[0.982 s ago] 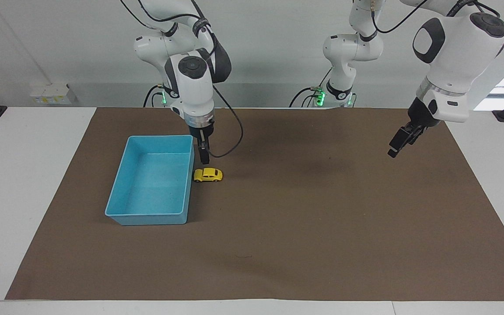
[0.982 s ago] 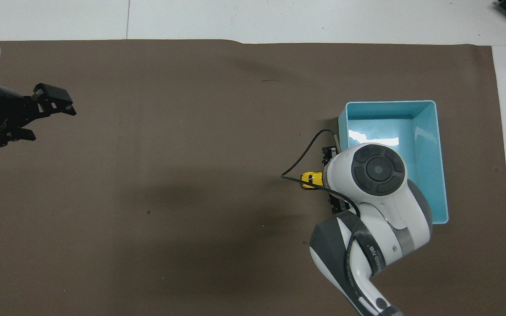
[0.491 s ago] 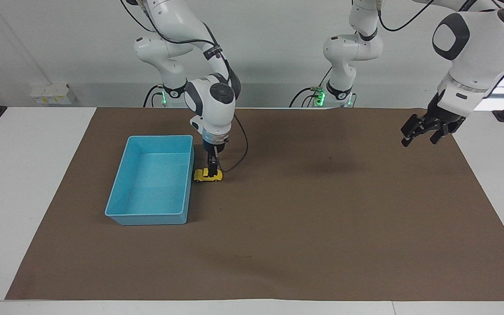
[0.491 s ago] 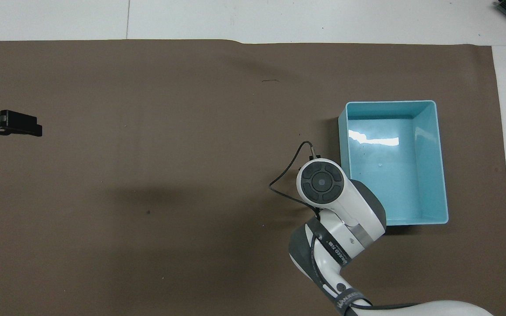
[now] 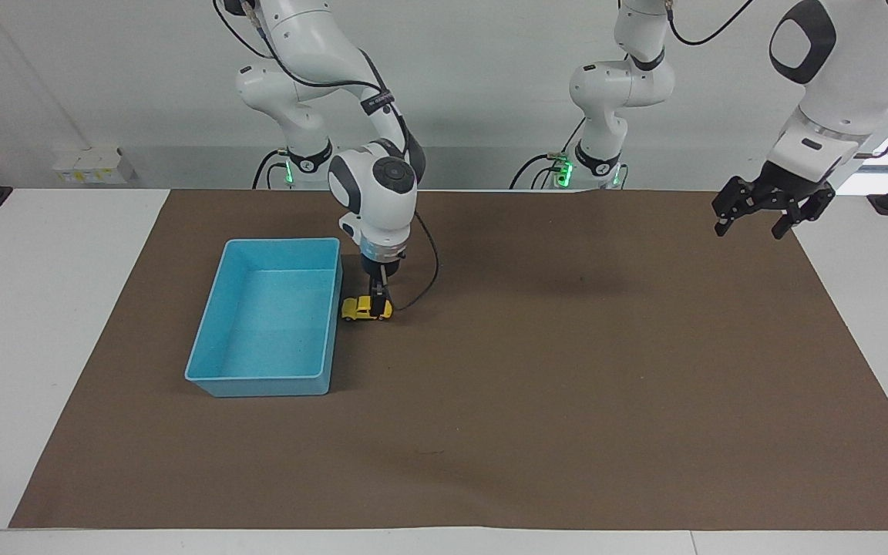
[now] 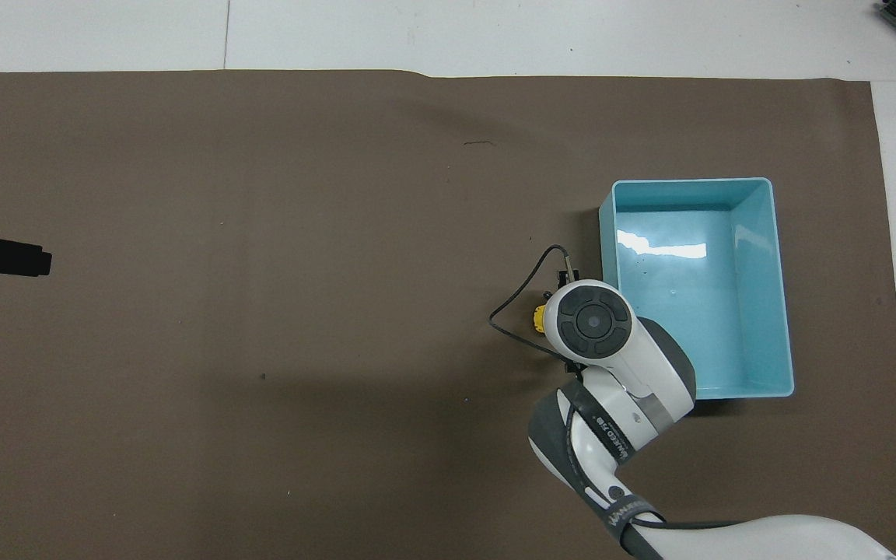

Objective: Wind up and store yellow beetle car
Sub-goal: 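Lower the right gripper onto the yellow car and grasp it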

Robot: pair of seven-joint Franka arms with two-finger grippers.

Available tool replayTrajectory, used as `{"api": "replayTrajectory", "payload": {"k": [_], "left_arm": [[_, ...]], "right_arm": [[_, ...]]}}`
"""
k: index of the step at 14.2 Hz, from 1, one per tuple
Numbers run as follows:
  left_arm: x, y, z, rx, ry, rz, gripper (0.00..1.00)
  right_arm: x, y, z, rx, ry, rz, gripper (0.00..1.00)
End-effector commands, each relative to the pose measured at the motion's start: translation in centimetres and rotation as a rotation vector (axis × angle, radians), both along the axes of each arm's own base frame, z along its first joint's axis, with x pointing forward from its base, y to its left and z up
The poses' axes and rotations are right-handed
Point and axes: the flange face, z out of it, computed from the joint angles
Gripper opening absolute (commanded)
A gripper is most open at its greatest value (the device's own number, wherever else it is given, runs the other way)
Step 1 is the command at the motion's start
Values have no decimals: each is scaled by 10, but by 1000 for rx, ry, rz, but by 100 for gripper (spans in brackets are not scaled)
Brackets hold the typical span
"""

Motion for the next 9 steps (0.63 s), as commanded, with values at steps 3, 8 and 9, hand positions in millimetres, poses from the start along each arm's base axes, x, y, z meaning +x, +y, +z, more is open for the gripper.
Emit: {"api": "replayTrajectory", "payload": {"k": [3,8,9], "left_arm": [[-12,-3,24,-26,62,-15,100],[-19,-3,11,-53,102,30,100],[-21,-2,12,-53,104,29,100]], "right_arm": [[9,-2,2,-11,-14,-54,0],[16,25,40,-18,-29,-14,0],[19,27,50,-10,-43,-12,0]]}}
